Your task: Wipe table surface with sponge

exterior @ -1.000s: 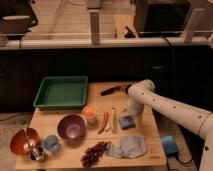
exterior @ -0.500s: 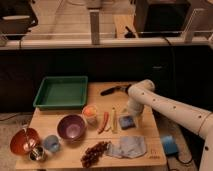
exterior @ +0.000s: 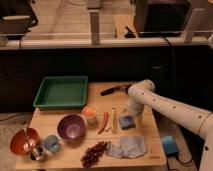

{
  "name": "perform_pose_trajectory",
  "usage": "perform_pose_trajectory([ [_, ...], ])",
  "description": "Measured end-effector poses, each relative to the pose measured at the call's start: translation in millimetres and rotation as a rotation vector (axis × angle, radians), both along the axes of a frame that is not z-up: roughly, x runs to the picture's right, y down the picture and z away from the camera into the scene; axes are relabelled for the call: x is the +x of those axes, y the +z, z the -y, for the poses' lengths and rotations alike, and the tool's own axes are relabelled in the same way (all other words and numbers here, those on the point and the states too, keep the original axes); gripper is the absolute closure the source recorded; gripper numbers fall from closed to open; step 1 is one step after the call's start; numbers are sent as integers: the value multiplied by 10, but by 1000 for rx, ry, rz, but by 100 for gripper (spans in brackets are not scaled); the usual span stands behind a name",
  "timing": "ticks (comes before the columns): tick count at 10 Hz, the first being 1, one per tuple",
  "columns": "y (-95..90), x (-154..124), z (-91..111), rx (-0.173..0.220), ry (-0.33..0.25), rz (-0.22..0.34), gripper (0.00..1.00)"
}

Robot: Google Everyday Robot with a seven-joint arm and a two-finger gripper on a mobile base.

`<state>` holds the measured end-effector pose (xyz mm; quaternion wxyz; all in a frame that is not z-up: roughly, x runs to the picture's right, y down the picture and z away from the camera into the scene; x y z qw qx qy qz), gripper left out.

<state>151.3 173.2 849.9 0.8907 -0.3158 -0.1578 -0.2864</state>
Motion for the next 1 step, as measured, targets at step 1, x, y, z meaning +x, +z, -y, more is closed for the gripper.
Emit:
perform_pose_trajectory([
  [1,0,0,0,0,0,0,20],
])
